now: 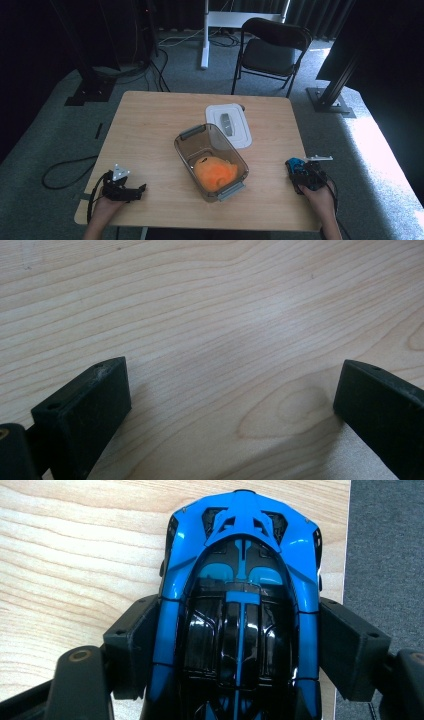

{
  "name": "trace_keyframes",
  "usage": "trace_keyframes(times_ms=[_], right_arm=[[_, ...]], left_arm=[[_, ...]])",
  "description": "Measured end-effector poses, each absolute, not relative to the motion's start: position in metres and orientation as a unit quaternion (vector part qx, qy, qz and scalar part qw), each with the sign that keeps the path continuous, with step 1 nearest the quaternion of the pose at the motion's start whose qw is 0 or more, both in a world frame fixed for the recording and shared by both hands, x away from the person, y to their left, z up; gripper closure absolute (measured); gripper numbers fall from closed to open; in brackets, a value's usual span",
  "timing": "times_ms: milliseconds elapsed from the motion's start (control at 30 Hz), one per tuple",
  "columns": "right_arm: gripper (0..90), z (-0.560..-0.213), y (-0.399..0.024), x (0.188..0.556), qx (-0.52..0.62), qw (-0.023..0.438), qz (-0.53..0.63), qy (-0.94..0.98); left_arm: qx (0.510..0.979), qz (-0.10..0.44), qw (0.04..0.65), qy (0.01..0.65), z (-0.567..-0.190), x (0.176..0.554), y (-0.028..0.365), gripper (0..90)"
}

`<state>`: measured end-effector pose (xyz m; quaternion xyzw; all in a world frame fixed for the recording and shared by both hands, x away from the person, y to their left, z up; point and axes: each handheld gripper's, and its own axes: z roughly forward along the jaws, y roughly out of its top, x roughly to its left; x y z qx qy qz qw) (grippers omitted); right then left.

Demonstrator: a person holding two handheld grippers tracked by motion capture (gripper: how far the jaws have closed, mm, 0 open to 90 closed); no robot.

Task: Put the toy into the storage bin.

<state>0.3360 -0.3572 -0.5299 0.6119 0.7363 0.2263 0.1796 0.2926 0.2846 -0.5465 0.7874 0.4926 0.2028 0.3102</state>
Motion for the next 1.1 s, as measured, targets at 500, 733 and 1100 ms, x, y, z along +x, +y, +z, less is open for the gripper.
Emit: trace_keyframes(times_ms=[500, 733, 1100], right_arm=[[25.1, -0.526, -0.356, 0.337, 0.616, 0.179, 0.229, 0.732], [25.1, -0.509, -0.350, 0.339, 0.608, 0.187, 0.242, 0.732], [25.1, -0.479, -0.335, 0.345, 0.579, 0.190, 0.257, 0.750]], left_arm=[[0.787, 0.203, 0.310, 0.493, -0.546, 0.293, 0.285, 2.2], [0.787, 0.203, 0.310, 0.493, -0.546, 0.293, 0.285, 2.2], [0.787, 0.203, 0.310, 0.493, -0.546, 0.293, 0.285, 2.2]])
